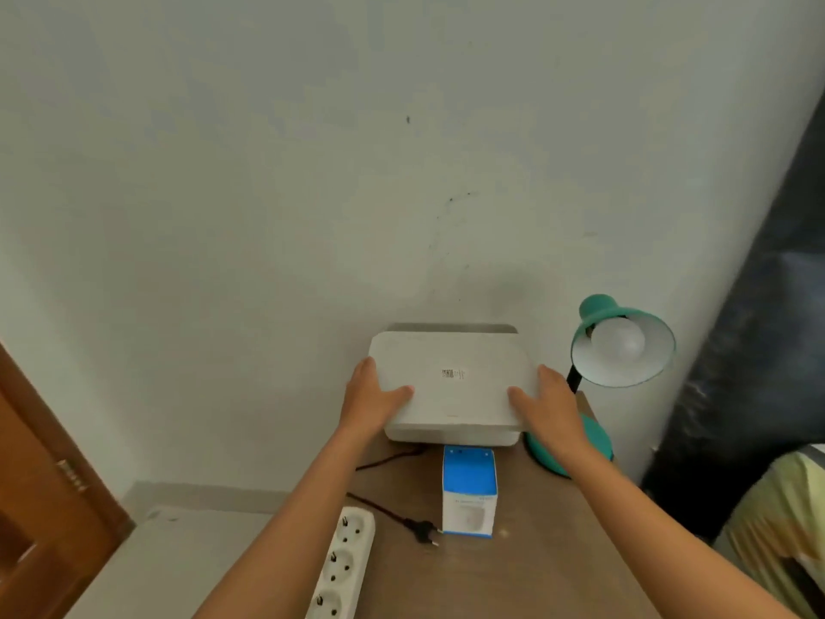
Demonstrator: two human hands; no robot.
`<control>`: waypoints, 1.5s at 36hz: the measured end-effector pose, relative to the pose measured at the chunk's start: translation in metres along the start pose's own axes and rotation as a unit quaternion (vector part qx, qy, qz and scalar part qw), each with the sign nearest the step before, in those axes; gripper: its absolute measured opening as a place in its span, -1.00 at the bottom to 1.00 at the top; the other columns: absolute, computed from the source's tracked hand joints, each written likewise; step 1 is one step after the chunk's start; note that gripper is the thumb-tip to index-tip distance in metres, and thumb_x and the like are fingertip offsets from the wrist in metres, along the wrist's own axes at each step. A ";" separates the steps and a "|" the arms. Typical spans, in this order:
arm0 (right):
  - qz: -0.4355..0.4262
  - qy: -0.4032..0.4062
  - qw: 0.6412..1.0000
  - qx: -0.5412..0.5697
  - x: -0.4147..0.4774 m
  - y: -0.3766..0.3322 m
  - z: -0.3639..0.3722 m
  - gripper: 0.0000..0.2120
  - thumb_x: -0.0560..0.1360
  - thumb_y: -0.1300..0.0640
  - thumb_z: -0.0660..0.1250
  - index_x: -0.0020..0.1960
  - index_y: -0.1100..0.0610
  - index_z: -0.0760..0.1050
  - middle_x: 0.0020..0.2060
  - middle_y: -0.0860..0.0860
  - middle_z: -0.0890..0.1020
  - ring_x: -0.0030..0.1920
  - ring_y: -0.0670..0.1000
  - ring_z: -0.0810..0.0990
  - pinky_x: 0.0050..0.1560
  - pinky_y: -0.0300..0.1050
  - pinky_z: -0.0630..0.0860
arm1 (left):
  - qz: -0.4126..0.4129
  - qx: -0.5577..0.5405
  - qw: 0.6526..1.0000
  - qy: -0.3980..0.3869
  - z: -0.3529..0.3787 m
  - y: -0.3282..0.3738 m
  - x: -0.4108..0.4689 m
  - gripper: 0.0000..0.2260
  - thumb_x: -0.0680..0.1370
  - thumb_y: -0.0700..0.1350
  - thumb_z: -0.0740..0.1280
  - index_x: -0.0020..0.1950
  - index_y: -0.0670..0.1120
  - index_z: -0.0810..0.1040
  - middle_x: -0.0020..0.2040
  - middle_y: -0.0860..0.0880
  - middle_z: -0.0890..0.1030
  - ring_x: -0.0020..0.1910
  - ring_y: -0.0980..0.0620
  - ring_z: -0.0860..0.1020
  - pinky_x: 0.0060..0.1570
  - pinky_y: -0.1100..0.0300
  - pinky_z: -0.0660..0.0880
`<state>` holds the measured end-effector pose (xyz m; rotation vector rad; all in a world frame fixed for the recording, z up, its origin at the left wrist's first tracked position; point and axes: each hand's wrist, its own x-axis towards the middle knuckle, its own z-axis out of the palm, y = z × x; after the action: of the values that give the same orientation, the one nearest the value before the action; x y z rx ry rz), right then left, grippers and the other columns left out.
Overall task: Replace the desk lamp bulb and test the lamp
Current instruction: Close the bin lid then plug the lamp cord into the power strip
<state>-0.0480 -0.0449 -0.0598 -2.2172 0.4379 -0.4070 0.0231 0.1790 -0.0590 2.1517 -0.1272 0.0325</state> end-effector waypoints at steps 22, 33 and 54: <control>0.004 -0.010 0.996 -0.085 0.104 0.016 0.042 -0.52 0.53 0.01 0.20 0.32 0.32 0.28 0.35 0.21 0.30 0.26 0.19 0.40 0.10 -0.08 0.35 | 0.044 0.131 0.990 0.035 0.044 -0.022 0.105 -0.51 0.51 0.16 0.26 0.24 -0.20 0.40 0.28 -0.13 0.43 0.25 -0.12 0.40 0.09 0.09 0.37; -0.014 -0.005 0.997 -0.076 0.103 0.013 0.041 -0.52 0.53 0.03 0.22 0.29 0.35 0.30 0.35 0.22 0.31 0.27 0.18 0.39 0.16 -0.10 0.34 | 0.042 0.088 0.994 0.043 0.039 -0.025 0.104 -0.54 0.49 0.12 0.30 0.22 -0.19 0.41 0.24 -0.12 0.45 0.22 -0.12 0.43 0.15 -0.03 0.43; -0.009 0.003 0.995 -0.103 0.101 0.020 0.050 -0.49 0.54 -0.06 0.17 0.31 0.29 0.28 0.37 0.20 0.29 0.23 0.20 0.44 0.14 -0.05 0.39 | 0.040 0.097 0.994 0.043 0.044 -0.026 0.105 -0.45 0.54 0.12 0.26 0.42 -0.16 0.27 0.43 -0.11 0.32 0.32 -0.07 0.38 0.05 0.22 0.26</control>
<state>0.0596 -0.0682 -0.0920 -2.4213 0.4821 -0.3919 0.1294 0.1484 -0.0977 2.3338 -0.1665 0.1902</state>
